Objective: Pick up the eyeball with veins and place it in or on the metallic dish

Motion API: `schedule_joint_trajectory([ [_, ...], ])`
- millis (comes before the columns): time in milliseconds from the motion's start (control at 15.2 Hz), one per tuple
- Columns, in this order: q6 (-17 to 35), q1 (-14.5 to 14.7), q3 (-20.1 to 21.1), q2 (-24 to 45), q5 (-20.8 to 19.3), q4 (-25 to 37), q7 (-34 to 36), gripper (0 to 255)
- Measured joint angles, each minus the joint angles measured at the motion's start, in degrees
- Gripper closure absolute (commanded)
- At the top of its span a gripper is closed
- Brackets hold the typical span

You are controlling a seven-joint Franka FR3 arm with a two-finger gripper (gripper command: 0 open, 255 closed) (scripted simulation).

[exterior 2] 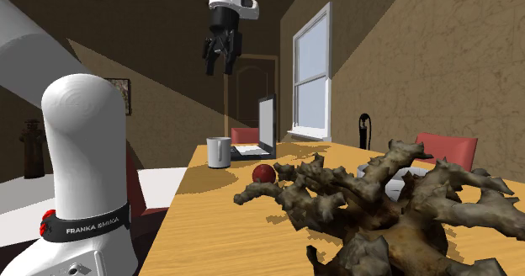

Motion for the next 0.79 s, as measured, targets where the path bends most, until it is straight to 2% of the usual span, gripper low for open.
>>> schedule_joint_trajectory([
  [132,0.88,-0.13,-0.05,-0.27,-0.32,-0.99,-0.19,0],
  [264,4.18,-0.53,-0.09,-0.52,-1.26,-3.98,-0.61,0],
  [792,22.14,-3.07,-0.87,1.67,-6.22,-16.63,-2.30,0],
])
